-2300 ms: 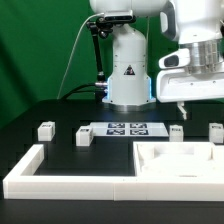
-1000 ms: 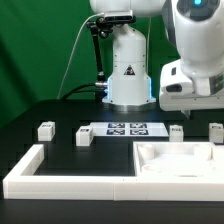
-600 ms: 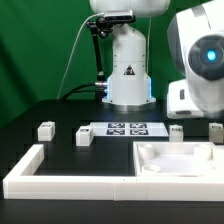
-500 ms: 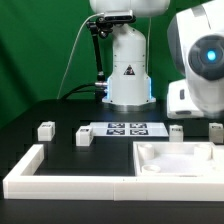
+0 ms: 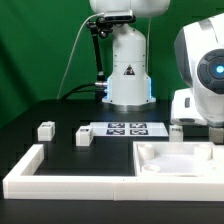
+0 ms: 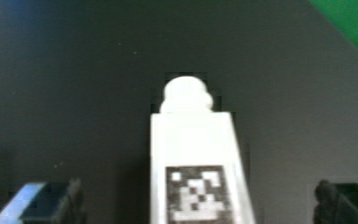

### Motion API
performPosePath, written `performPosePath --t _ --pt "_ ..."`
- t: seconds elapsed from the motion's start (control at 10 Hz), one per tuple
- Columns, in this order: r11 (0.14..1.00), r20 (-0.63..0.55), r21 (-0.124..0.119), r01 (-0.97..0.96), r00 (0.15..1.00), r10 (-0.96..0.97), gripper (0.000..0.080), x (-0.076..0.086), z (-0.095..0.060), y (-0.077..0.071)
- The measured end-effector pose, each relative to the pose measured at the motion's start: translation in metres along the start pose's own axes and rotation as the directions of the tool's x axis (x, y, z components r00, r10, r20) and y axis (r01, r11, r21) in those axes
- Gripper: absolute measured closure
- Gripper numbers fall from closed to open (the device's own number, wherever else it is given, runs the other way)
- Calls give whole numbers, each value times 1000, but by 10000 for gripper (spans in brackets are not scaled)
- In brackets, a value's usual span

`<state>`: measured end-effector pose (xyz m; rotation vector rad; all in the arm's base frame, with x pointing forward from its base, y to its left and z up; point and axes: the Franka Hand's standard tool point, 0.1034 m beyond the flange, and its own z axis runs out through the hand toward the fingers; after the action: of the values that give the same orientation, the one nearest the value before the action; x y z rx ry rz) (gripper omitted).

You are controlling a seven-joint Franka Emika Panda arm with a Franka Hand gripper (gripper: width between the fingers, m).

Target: Assemble one leg

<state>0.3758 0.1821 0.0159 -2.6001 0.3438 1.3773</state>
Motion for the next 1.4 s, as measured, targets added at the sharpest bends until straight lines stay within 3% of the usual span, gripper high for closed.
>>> performPosePath --t 0.4,0.5,0.6,0.7,1.4 --pt "1000 -2 -2 0 1000 0 198 2 2 0" --pt "1000 -2 -2 0 1000 0 397 2 2 0" --pt "1000 -2 -2 0 1000 0 397 2 2 0" --pt "1000 -2 -2 0 1000 0 511 2 2 0" --pt "1000 4 -2 10 1000 -10 511 -1 0 0"
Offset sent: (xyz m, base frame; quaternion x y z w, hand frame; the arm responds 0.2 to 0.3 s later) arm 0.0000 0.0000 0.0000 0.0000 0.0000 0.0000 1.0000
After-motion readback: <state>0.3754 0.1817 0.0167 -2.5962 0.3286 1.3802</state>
